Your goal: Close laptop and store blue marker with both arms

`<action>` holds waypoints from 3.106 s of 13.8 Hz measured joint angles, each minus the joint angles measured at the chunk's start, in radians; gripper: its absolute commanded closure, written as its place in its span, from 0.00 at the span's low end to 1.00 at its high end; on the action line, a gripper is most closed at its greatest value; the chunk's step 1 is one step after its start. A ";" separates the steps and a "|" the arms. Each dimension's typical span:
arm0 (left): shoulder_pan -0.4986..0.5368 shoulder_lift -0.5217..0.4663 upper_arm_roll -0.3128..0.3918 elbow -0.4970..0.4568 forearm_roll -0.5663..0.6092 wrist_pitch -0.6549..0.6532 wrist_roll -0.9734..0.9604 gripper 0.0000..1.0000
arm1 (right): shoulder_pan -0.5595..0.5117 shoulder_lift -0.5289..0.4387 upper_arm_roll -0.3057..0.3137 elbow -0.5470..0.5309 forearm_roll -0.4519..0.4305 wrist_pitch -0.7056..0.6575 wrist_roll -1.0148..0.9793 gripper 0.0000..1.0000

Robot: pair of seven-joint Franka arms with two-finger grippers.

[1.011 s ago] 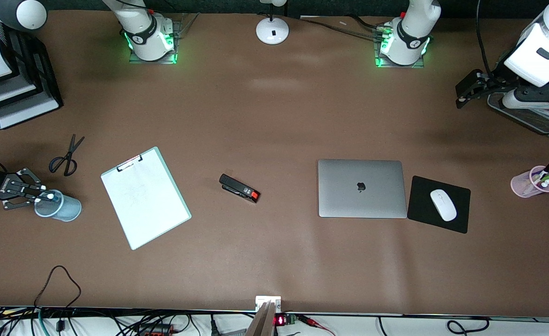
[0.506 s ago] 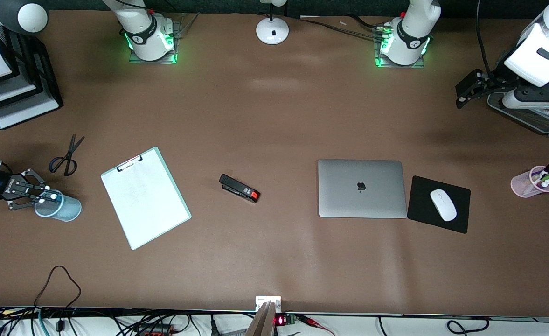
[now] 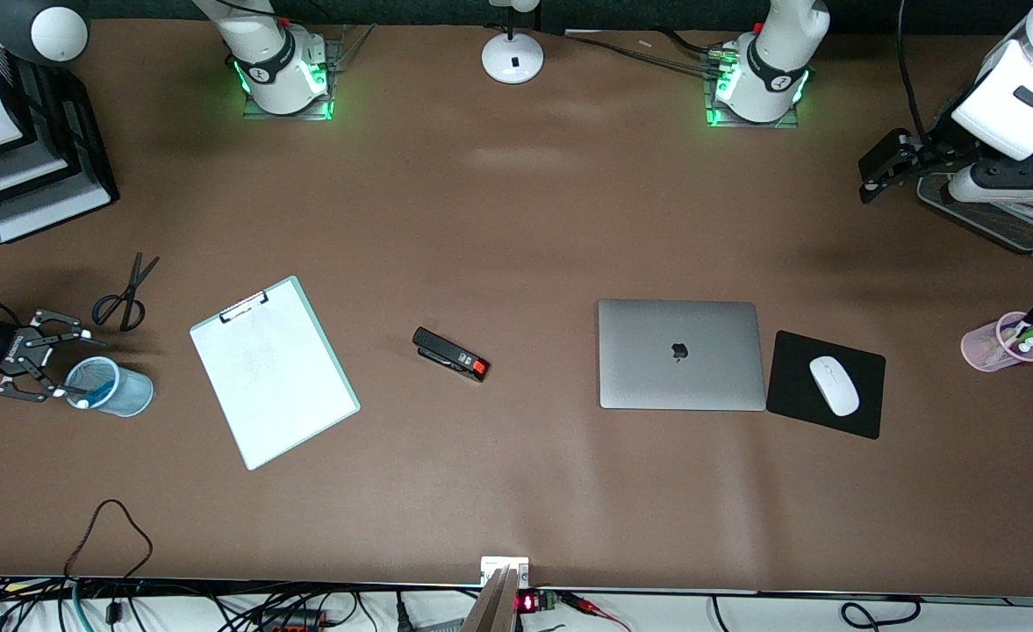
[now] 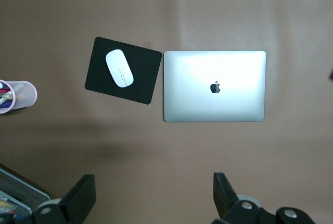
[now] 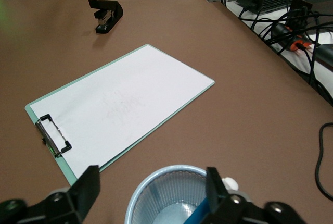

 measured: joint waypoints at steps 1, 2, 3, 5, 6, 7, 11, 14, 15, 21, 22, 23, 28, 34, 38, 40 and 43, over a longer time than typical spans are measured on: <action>0.000 0.000 0.000 0.000 0.000 0.000 0.000 0.00 | 0.000 -0.007 0.000 0.005 -0.003 -0.001 0.019 0.00; 0.000 0.000 0.000 0.000 0.000 0.000 0.000 0.00 | 0.001 -0.017 0.000 0.010 -0.011 -0.003 0.044 0.00; 0.000 0.000 0.000 0.000 0.000 0.000 0.000 0.00 | 0.002 -0.030 0.001 0.013 -0.025 -0.009 0.078 0.00; -0.001 0.000 -0.002 0.000 0.000 -0.001 0.000 0.00 | 0.012 -0.069 0.007 0.020 -0.071 -0.047 0.163 0.00; -0.002 0.000 -0.003 0.000 0.000 -0.001 0.000 0.00 | 0.023 -0.090 0.007 0.022 -0.097 -0.064 0.211 0.00; -0.002 0.000 -0.004 0.000 0.000 -0.001 0.000 0.00 | 0.036 -0.115 0.008 0.025 -0.128 -0.074 0.263 0.00; -0.005 0.000 -0.006 0.000 0.000 -0.001 0.000 0.00 | 0.097 -0.234 0.009 0.031 -0.252 -0.120 0.485 0.00; -0.006 0.000 -0.007 0.000 0.000 -0.001 0.000 0.00 | 0.145 -0.324 0.010 0.040 -0.340 -0.174 0.664 0.00; -0.006 0.001 -0.007 0.000 0.000 -0.001 0.000 0.00 | 0.164 -0.347 0.011 0.046 -0.365 -0.189 0.715 0.00; -0.007 0.005 -0.007 0.000 0.000 -0.001 0.000 0.00 | 0.299 -0.380 0.013 0.115 -0.448 -0.246 1.037 0.00; -0.007 0.006 -0.007 0.000 0.000 -0.001 0.000 0.00 | 0.322 -0.380 0.013 0.118 -0.452 -0.246 1.091 0.00; -0.007 0.008 -0.007 0.000 0.000 -0.001 0.000 0.00 | 0.341 -0.380 0.013 0.120 -0.455 -0.246 1.145 0.00; -0.006 0.009 -0.007 0.005 0.000 0.001 0.000 0.00 | 0.407 -0.380 0.013 0.121 -0.511 -0.245 1.359 0.00; -0.006 0.009 -0.006 0.006 0.000 0.001 0.000 0.00 | 0.512 -0.424 0.014 0.108 -0.680 -0.231 1.808 0.00; -0.006 0.009 -0.006 0.008 0.000 0.001 0.000 0.00 | 0.498 -0.491 0.006 0.026 -0.810 -0.234 2.027 0.00; -0.006 0.009 -0.006 0.008 0.000 0.001 0.000 0.00 | 0.495 -0.535 0.005 -0.021 -0.877 -0.234 2.098 0.00; -0.006 0.009 -0.006 0.008 0.000 0.001 0.000 0.00 | 0.490 -0.634 0.004 -0.120 -0.942 -0.222 2.125 0.00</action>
